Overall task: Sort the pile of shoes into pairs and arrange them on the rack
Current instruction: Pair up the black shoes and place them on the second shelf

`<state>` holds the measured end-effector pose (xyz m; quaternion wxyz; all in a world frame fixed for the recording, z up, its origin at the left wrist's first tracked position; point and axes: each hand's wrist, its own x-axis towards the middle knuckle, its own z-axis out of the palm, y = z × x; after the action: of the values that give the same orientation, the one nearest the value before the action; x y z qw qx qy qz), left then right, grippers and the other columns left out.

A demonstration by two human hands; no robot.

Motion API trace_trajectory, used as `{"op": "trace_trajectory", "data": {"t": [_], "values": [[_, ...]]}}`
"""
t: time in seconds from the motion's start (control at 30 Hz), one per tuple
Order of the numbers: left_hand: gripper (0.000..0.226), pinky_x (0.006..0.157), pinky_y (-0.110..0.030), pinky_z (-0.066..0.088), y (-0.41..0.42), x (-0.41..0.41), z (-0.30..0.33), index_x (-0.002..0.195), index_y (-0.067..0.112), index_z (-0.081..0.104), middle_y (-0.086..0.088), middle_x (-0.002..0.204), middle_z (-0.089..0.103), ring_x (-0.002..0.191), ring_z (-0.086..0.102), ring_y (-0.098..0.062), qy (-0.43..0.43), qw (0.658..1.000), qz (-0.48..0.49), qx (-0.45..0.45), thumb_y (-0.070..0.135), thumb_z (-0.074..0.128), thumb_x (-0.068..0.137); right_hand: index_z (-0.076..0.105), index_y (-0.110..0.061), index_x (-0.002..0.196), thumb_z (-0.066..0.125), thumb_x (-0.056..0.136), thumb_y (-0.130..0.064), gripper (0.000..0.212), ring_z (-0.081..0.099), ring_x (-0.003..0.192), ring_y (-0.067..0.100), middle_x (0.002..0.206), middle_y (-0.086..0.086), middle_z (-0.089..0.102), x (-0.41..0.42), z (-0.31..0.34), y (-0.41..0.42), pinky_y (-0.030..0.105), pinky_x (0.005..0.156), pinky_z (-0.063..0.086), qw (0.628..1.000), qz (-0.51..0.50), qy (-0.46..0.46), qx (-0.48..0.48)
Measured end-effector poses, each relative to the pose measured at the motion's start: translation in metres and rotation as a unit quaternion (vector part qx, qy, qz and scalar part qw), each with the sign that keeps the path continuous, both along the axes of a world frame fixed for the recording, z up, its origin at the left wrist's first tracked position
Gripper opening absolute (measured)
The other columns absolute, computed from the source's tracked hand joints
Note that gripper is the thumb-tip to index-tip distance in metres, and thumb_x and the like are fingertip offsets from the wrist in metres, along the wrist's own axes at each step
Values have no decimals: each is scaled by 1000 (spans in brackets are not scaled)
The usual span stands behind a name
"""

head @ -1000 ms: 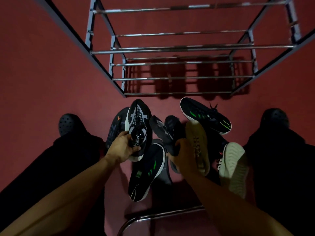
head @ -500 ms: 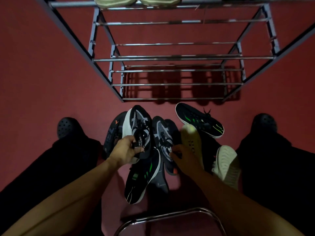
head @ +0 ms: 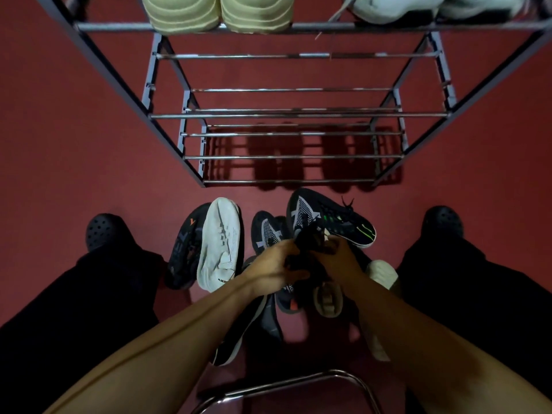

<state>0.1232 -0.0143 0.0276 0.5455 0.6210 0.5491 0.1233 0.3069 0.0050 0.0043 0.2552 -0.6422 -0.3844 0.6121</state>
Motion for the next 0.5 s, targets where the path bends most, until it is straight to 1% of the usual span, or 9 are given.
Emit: {"op": "trace_trajectory", "data": {"t": [0.03, 0.1, 0.17, 0.2, 0.27, 0.33, 0.37, 0.43, 0.5], "values": [[41, 91, -28, 55, -2, 1, -4, 122, 18, 65, 6, 120, 62, 108, 64, -11, 2, 1000, -5, -15, 25, 79, 84, 72, -27, 76, 72, 85, -6, 23, 71, 82, 17, 78, -4, 74, 3, -6, -1, 25, 68, 53, 1000, 5, -16, -14], [52, 96, -23, 53, -10, 0, -12, 134, 26, 59, 9, 124, 65, 114, 63, -8, -21, 998, 4, -58, 22, 77, 86, 67, -27, 82, 67, 90, -7, 22, 66, 92, 24, 87, -2, 69, 9, -20, -4, 31, 79, 51, 998, -5, -41, -42], [60, 100, -27, 53, -16, -2, -21, 142, 29, 51, 5, 125, 67, 117, 64, -9, -46, 995, 23, -89, 15, 72, 89, 65, -25, 96, 62, 93, -7, 18, 63, 101, 25, 101, 2, 69, 14, -30, -6, 35, 88, 49, 997, -15, -65, -48], [59, 102, -31, 53, -18, -4, -26, 143, 27, 50, 1, 124, 67, 117, 65, -12, -46, 994, 40, -93, 12, 71, 90, 65, -22, 107, 60, 94, -8, 19, 63, 106, 26, 111, 6, 69, 16, -34, -7, 37, 92, 49, 995, 2, -85, -44], [54, 107, -37, 50, -20, -10, -35, 142, 19, 52, -4, 128, 65, 120, 63, -17, -12, 993, 70, -94, 8, 68, 92, 55, -15, 134, 56, 96, -10, 38, 58, 118, 26, 127, 8, 64, 19, -40, -8, 38, 102, 45, 989, 59, -128, -39], [48, 110, -36, 45, -21, -17, -46, 140, 13, 55, -10, 136, 60, 125, 59, -24, 89, 992, 43, -78, 14, 67, 94, 42, -13, 146, 55, 97, -8, 52, 51, 128, 21, 139, 5, 55, 19, -42, -14, 33, 106, 39, 985, 102, -135, -15], [48, 109, -31, 43, -24, -20, -52, 139, 13, 56, -11, 139, 59, 125, 58, -24, 133, 988, 16, -74, 19, 68, 93, 44, -10, 144, 57, 95, -6, 51, 47, 131, 18, 144, 3, 49, 19, -43, -19, 32, 108, 37, 982, 124, -141, 16], [53, 107, -21, 41, -30, -19, -61, 141, 14, 54, -7, 141, 55, 124, 58, -21, 160, 983, -15, -89, 23, 70, 91, 59, -4, 125, 65, 90, -4, 36, 45, 134, 21, 145, 7, 46, 20, -50, -32, 33, 112, 37, 964, 177, -173, 102], [60, 113, -24, 40, -34, -11, -70, 143, 14, 52, -5, 142, 54, 127, 57, -19, 140, 983, -21, -119, 22, 74, 88, 66, -6, 114, 71, 86, -10, 29, 54, 123, 24, 130, 9, 57, 23, -57, -44, 33, 108, 41, 943, 234, -199, 129]]}}
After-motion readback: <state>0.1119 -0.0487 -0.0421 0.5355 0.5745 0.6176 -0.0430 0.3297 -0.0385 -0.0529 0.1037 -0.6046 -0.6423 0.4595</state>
